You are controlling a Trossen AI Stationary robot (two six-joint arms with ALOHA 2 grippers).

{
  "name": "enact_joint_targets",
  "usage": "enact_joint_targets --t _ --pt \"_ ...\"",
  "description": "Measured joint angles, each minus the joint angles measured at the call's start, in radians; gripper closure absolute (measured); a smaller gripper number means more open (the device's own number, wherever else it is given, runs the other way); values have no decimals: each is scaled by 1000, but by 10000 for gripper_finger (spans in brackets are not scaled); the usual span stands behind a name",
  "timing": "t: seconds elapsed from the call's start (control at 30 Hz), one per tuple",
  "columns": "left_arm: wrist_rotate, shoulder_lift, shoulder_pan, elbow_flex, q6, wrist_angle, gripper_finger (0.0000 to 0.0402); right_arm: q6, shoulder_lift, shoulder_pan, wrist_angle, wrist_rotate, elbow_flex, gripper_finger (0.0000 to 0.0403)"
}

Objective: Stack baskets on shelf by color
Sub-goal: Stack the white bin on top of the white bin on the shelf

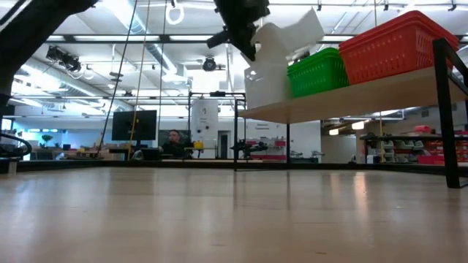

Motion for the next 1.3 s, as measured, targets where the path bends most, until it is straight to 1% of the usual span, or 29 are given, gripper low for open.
enact_joint_targets --t 0.27,0.47,0.73,0.83,1.1,1.2,1.3 --pt "0 13 1 1 24 14 400 -30 0 -19 -1 -1 0 282" --pt "0 15 -1 1 24 14 380 -36 0 -19 -5 -2 0 282" --pt "-1 24 -6 1 44 15 365 -37 0 -17 -8 -11 0 282" --pt "-10 24 -4 1 41 10 341 -46 0 -17 -8 -13 0 282" --pt "-36 24 -4 1 38 7 256 -47 0 -17 -7 -14 0 282" --pt "-51 24 -4 1 25 10 238 -47 0 -17 -8 -14 0 282" --pt "-72 24 -5 1 12 15 231 -47 0 -17 -7 -14 0 282"
